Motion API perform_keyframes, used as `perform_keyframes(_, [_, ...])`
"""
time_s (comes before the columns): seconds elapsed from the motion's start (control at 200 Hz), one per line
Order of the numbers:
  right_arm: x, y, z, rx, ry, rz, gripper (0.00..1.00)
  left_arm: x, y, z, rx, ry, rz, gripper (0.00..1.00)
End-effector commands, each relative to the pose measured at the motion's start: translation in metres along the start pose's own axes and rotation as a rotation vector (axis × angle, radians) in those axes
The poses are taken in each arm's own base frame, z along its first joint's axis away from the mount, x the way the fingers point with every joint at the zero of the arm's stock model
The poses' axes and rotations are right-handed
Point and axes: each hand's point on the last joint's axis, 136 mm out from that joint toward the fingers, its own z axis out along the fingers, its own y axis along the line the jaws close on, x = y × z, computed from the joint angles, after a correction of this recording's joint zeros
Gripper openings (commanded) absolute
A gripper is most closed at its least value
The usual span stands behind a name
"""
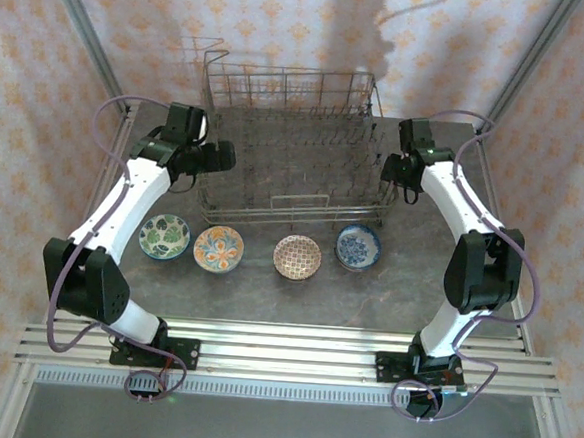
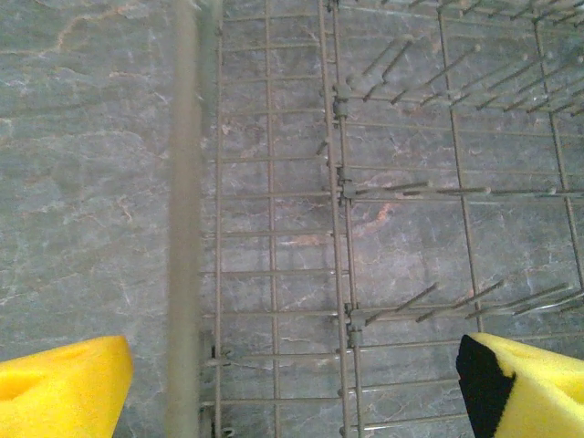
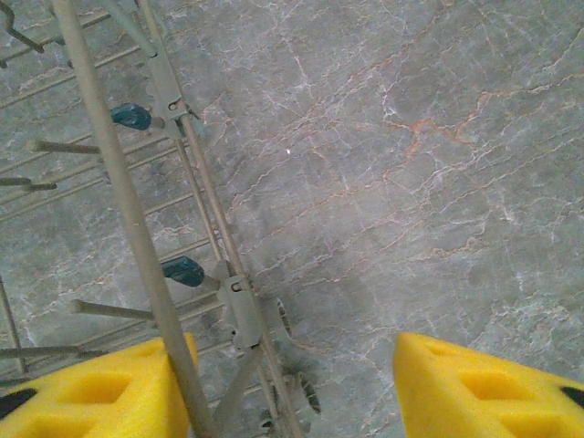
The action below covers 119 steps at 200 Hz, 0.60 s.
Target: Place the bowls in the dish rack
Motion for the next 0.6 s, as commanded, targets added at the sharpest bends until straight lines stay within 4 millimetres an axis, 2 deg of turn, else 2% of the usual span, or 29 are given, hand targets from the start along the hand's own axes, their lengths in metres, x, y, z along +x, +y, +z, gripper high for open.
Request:
perform_keyframes(0.0, [-0.003, -0.033, -0.004, 0.148, -0.045, 0.036, 0.53, 0.004, -0.012, -0.002, 0.026, 0.037, 0.049, 0.92])
perform_keyframes(0.345, [0.003, -0.062, -0.009, 0.212, -0.055, 0.106, 0.45, 0.011, -0.042, 0.002, 0.081, 0.069, 0.118, 0.9])
perform_keyframes(0.591, [0.008, -0.096, -0.017, 0.257, -0.061, 0.176, 0.43, 0.014, -0.067, 0.002, 0.115, 0.076, 0.155, 0.89])
